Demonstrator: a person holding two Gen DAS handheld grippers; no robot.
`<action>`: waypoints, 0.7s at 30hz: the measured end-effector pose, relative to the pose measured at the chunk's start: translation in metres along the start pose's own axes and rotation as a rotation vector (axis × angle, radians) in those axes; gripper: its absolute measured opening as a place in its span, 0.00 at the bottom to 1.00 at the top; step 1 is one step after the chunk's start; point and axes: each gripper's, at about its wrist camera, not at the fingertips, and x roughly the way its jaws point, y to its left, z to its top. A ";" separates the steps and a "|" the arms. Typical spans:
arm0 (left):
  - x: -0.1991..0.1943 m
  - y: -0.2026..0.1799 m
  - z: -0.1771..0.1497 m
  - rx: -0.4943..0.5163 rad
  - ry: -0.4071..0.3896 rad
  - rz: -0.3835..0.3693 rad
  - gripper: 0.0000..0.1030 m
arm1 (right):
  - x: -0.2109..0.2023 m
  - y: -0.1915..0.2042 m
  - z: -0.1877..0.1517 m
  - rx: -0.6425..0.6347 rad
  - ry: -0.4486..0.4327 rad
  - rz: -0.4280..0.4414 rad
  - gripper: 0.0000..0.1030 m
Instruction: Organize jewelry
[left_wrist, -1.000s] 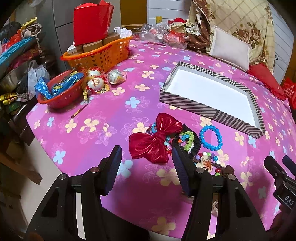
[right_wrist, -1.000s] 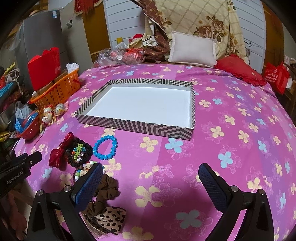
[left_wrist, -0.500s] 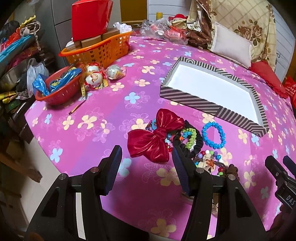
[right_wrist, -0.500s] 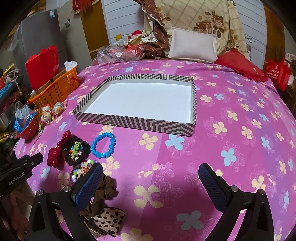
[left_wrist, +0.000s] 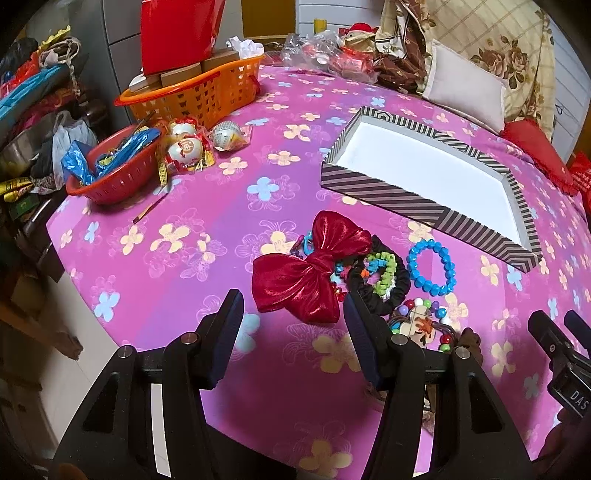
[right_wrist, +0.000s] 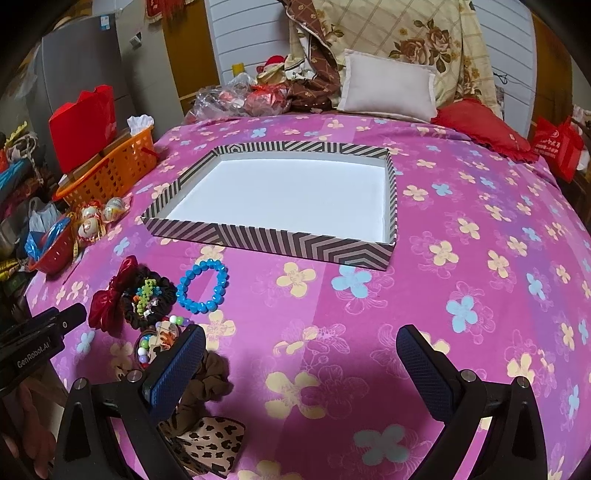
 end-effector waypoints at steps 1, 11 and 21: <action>0.001 0.000 0.000 0.000 0.001 0.000 0.55 | 0.001 0.000 0.000 -0.001 0.000 -0.001 0.99; 0.003 0.000 -0.001 0.001 0.009 0.000 0.55 | 0.002 0.002 0.000 0.004 -0.010 0.020 0.99; 0.003 -0.002 -0.001 0.003 0.005 -0.001 0.55 | 0.000 0.001 0.000 0.013 -0.015 0.028 0.99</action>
